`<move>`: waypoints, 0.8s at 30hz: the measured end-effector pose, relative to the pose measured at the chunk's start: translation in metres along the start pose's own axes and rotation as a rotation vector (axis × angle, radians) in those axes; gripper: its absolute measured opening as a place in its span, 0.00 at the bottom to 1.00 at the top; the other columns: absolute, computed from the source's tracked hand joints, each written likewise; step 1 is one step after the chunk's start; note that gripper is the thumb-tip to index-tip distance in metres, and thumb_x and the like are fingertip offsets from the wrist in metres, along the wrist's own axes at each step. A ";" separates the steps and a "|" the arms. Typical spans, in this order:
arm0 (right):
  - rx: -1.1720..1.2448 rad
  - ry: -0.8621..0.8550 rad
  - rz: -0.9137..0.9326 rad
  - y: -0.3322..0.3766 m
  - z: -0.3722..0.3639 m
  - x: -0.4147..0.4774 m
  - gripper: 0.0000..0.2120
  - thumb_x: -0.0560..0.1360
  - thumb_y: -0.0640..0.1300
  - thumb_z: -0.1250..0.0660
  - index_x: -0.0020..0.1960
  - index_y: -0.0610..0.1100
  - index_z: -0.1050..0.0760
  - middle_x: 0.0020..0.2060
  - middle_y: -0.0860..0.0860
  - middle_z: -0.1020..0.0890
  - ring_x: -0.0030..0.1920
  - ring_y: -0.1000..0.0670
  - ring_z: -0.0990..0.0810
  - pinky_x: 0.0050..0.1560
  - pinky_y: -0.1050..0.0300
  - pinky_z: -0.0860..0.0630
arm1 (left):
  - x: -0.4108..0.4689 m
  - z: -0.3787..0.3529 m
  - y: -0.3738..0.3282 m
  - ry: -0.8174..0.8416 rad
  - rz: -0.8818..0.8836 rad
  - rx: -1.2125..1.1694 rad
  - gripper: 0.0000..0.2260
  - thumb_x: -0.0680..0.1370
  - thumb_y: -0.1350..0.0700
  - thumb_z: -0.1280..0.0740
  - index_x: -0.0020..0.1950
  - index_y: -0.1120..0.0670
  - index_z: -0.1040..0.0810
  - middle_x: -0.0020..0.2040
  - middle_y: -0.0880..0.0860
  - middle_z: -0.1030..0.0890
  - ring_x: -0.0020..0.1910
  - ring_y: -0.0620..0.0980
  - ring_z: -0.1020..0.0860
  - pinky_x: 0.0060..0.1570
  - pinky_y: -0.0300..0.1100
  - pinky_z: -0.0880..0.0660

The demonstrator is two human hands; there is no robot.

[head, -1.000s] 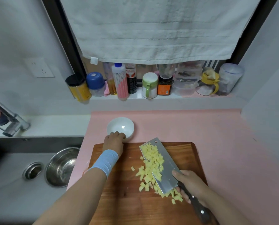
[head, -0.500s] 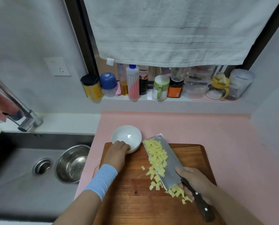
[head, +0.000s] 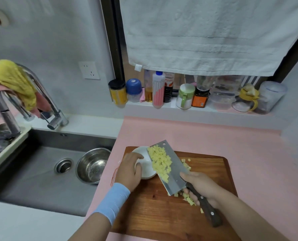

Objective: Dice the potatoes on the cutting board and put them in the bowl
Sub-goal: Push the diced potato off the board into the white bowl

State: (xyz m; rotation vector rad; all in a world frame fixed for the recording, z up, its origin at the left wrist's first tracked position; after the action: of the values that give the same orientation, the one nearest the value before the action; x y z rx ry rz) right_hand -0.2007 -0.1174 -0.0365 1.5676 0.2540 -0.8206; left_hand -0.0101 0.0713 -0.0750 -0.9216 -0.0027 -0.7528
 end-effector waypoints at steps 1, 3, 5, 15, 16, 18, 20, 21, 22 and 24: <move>-0.003 -0.001 -0.006 0.002 -0.003 0.001 0.17 0.83 0.53 0.37 0.61 0.40 0.24 0.30 0.45 0.24 0.21 0.51 0.32 0.22 0.60 0.34 | 0.008 0.001 -0.009 -0.002 -0.057 -0.016 0.15 0.75 0.50 0.40 0.60 0.50 0.23 0.58 0.46 0.24 0.59 0.44 0.29 0.62 0.43 0.31; -0.024 -0.015 -0.021 0.006 -0.009 0.004 0.17 0.83 0.52 0.36 0.61 0.39 0.24 0.30 0.45 0.24 0.21 0.51 0.32 0.22 0.60 0.34 | 0.022 -0.004 -0.028 0.167 -0.180 0.067 0.25 0.74 0.40 0.37 0.70 0.46 0.27 0.71 0.47 0.30 0.71 0.47 0.36 0.71 0.43 0.39; -0.056 -0.027 -0.036 0.012 -0.015 0.007 0.16 0.84 0.52 0.36 0.60 0.39 0.23 0.30 0.45 0.23 0.21 0.51 0.32 0.22 0.60 0.34 | 0.031 -0.019 -0.039 0.402 -0.257 0.287 0.35 0.71 0.30 0.39 0.76 0.38 0.38 0.79 0.45 0.43 0.78 0.47 0.51 0.75 0.48 0.53; -0.191 -0.047 -0.102 0.033 -0.024 0.018 0.12 0.84 0.49 0.37 0.56 0.40 0.24 0.29 0.47 0.23 0.22 0.51 0.31 0.22 0.60 0.32 | 0.041 -0.042 0.004 0.449 -0.138 0.238 0.25 0.77 0.38 0.37 0.73 0.42 0.30 0.77 0.44 0.37 0.77 0.46 0.42 0.76 0.42 0.48; -0.201 -0.047 -0.108 0.033 -0.024 0.019 0.12 0.84 0.49 0.37 0.57 0.40 0.24 0.30 0.46 0.23 0.22 0.51 0.30 0.22 0.60 0.32 | 0.042 -0.040 0.007 0.432 -0.114 0.213 0.23 0.78 0.40 0.37 0.72 0.44 0.28 0.76 0.44 0.35 0.75 0.46 0.39 0.74 0.40 0.46; -0.222 -0.052 -0.121 0.032 -0.022 0.022 0.12 0.84 0.49 0.37 0.58 0.40 0.24 0.30 0.46 0.22 0.22 0.51 0.30 0.22 0.59 0.32 | 0.043 -0.037 0.014 0.414 -0.080 0.179 0.23 0.76 0.41 0.38 0.69 0.46 0.25 0.72 0.45 0.30 0.72 0.46 0.35 0.73 0.40 0.41; -0.236 -0.064 -0.129 0.033 -0.020 0.023 0.13 0.84 0.49 0.38 0.59 0.40 0.25 0.30 0.46 0.22 0.22 0.51 0.30 0.22 0.60 0.32 | 0.045 -0.033 0.021 0.413 -0.053 0.160 0.23 0.75 0.43 0.40 0.68 0.47 0.25 0.68 0.46 0.28 0.69 0.47 0.33 0.71 0.44 0.36; -0.238 -0.069 -0.126 0.034 -0.018 0.023 0.13 0.84 0.49 0.38 0.60 0.40 0.25 0.30 0.46 0.22 0.22 0.51 0.30 0.22 0.60 0.32 | 0.045 -0.031 0.025 0.418 -0.041 0.164 0.22 0.75 0.43 0.39 0.68 0.47 0.25 0.68 0.45 0.27 0.69 0.47 0.33 0.70 0.45 0.34; -0.243 -0.073 -0.121 0.035 -0.018 0.023 0.13 0.84 0.49 0.38 0.60 0.40 0.26 0.30 0.46 0.22 0.22 0.51 0.30 0.22 0.60 0.32 | 0.046 -0.029 0.030 0.424 -0.031 0.174 0.21 0.76 0.45 0.39 0.68 0.47 0.25 0.68 0.45 0.27 0.69 0.47 0.33 0.69 0.45 0.34; -0.258 -0.077 -0.111 0.038 -0.017 0.022 0.12 0.84 0.49 0.38 0.60 0.41 0.26 0.29 0.46 0.22 0.21 0.51 0.30 0.21 0.61 0.32 | 0.045 -0.026 0.035 0.402 -0.024 0.189 0.20 0.77 0.45 0.39 0.68 0.47 0.25 0.68 0.45 0.27 0.69 0.47 0.33 0.69 0.44 0.34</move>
State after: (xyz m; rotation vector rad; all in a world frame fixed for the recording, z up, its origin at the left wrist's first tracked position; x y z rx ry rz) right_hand -0.1564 -0.1152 -0.0219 1.2863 0.3784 -0.8951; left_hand 0.0365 0.0387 -0.1022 -0.5804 0.2652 -0.9333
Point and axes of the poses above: each hand's wrist, its own x-axis towards the middle knuckle, its own z-axis out of the back of the hand, y = z × x, the point moved 2 cm from there along x, towards the middle knuckle
